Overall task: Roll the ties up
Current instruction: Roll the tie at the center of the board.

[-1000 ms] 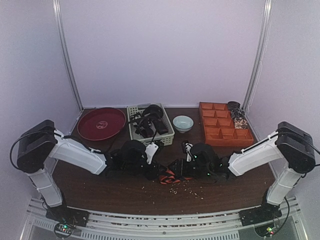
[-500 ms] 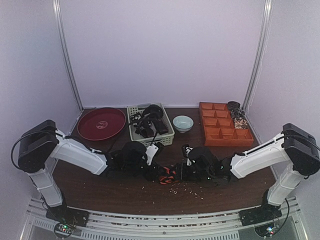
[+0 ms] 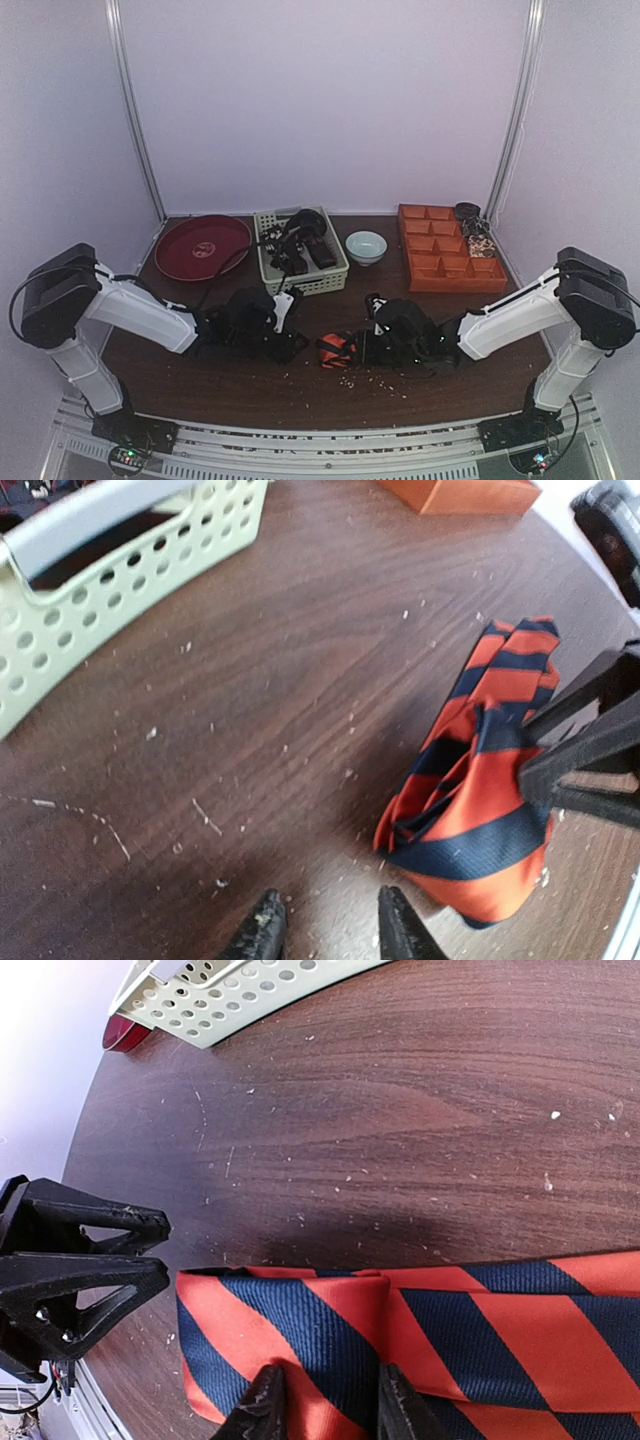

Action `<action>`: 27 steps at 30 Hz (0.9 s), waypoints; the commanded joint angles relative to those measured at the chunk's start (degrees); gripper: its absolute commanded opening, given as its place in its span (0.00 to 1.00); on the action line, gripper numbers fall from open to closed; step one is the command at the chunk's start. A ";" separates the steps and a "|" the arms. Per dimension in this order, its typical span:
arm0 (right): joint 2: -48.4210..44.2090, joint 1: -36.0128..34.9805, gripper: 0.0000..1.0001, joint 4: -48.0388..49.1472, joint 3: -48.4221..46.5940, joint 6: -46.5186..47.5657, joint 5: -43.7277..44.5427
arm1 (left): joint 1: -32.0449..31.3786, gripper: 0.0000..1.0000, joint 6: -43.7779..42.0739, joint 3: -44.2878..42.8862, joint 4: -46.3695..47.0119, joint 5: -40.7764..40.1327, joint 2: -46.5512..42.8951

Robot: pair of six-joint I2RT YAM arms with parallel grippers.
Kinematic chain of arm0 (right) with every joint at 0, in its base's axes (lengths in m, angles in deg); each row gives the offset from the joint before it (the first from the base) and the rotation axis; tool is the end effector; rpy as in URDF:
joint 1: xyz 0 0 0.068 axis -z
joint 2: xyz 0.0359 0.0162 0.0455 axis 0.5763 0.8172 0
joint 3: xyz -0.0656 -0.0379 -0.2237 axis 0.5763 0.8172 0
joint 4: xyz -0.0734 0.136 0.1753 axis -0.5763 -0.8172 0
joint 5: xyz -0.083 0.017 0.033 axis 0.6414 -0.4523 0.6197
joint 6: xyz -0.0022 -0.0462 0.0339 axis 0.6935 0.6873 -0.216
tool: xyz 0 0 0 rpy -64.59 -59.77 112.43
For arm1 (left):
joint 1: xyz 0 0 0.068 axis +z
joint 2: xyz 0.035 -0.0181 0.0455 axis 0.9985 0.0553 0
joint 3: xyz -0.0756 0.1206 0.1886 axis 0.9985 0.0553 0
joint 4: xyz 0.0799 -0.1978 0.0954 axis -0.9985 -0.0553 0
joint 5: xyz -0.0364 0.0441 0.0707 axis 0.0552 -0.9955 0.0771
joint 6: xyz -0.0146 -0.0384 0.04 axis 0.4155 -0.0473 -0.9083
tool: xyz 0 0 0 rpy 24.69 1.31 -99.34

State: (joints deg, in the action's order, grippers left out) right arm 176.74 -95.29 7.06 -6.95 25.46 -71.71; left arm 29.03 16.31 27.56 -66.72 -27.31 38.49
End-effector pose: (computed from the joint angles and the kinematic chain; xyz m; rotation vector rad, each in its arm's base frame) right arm 0.1513 0.2599 0.1258 -0.1241 2.3781 1.0196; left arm 0.1611 -0.2517 0.1217 0.5356 2.2922 -0.7465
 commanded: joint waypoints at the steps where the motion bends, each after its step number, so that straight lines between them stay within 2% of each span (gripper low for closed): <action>1: 0.62 0.62 0.32 -0.50 2.48 0.08 0.87 | 0.14 0.28 2.00 0.00 1.50 0.66 1.81; 9: 0.80 1.62 0.32 0.68 3.06 0.43 -0.55 | 0.14 0.17 2.50 -1.14 6.20 6.58 6.52; 18: 0.03 2.64 0.32 1.70 4.33 0.98 -1.54 | 0.14 0.14 2.38 -3.11 11.13 11.56 9.10; 27: -1.68 3.21 0.35 0.75 5.40 1.76 -0.90 | 0.12 0.13 2.66 -4.13 13.45 15.10 7.22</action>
State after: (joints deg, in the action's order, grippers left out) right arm 175.84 -92.55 11.49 -2.89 26.02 -73.62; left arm 29.07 18.56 25.35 -57.67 -15.20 46.88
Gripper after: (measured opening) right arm 0.352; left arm 0.128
